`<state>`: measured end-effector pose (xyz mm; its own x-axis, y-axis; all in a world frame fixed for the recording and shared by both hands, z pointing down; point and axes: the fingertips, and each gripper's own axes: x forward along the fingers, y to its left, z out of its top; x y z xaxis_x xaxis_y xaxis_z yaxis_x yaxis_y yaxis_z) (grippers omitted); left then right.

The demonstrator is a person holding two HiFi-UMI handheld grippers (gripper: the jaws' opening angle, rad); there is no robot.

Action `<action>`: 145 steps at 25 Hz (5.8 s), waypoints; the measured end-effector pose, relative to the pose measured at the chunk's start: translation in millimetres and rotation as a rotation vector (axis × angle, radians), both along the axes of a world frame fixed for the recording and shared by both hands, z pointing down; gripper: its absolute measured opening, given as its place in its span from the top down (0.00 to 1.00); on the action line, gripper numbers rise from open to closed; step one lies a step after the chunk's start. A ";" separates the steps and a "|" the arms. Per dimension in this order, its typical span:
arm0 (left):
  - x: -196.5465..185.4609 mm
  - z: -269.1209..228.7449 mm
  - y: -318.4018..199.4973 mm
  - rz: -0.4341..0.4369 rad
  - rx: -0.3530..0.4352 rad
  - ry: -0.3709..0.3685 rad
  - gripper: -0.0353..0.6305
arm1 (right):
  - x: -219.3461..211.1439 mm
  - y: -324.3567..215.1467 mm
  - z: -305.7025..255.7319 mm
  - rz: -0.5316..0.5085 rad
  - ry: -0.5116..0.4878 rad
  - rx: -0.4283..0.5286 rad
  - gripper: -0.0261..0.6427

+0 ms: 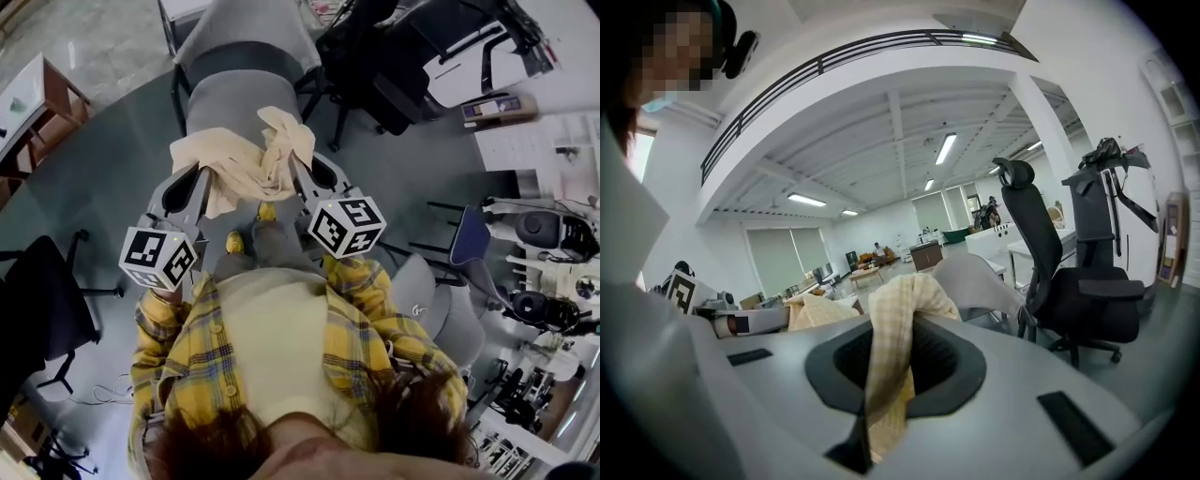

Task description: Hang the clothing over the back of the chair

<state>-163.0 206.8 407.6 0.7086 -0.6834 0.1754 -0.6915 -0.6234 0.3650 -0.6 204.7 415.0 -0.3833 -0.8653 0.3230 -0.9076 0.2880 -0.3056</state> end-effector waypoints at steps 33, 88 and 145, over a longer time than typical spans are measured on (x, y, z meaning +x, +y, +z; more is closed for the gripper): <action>61.6 -14.6 -206.9 -0.147 0.000 -0.090 0.90 | 53.5 -240.3 -9.9 -0.164 -0.083 0.048 0.91; 79.0 6.9 -431.2 -0.128 -0.023 -0.063 0.90 | 71.3 -529.6 -78.3 -0.122 0.103 0.239 0.90; 116.4 162.8 -492.4 -0.081 -0.264 -0.246 0.89 | 140.0 -605.9 129.7 -0.058 0.281 -0.200 0.89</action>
<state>-46.6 -285.7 570.4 0.5685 -0.6444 0.5114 -0.8220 -0.4695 0.3223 139.5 -401.2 544.7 -0.3023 -0.7535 0.5838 -0.9480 0.3016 -0.1015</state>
